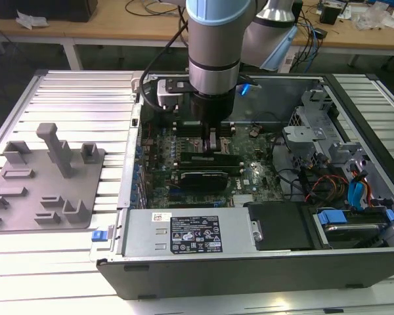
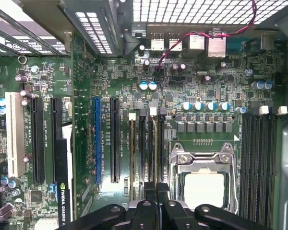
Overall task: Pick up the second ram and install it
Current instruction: 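Insert the second ram into the second slot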
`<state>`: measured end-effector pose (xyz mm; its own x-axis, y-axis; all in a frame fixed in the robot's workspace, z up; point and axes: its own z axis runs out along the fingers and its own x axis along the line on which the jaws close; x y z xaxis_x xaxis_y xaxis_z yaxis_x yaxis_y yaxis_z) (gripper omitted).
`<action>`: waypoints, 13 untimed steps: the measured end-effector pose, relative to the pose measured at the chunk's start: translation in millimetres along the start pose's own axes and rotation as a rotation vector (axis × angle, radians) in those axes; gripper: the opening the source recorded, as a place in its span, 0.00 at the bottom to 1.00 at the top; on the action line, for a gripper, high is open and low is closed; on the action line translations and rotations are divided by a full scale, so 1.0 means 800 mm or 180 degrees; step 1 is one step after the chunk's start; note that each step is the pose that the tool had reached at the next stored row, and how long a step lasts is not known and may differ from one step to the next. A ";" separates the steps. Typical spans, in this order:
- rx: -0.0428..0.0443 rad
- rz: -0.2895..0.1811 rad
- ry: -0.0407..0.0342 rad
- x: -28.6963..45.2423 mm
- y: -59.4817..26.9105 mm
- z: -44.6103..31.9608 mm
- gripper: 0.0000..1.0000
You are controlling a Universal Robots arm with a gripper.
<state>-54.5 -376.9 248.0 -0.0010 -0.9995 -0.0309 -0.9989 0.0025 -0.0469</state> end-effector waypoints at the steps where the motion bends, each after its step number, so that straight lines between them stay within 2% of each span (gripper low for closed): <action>1: 0.0036 -0.0001 0.0001 0.0001 0.002 -0.0004 0.09; 2: 0.0067 -0.0003 0.0001 0.0001 0.005 -0.0004 0.09; 4: 0.0092 -0.0004 0.0000 0.0000 0.008 0.0003 0.09; 6: 0.0137 -0.0012 0.0000 0.0001 0.011 0.0017 0.09; 8: 0.0223 -0.0027 -0.0001 0.0002 0.014 0.0033 0.09; 13: 0.0259 -0.0034 -0.0001 0.0004 0.021 0.0071 0.09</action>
<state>-71.0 -377.0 241.5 0.0097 -0.9995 -0.0302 -0.9917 -0.0057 -0.1283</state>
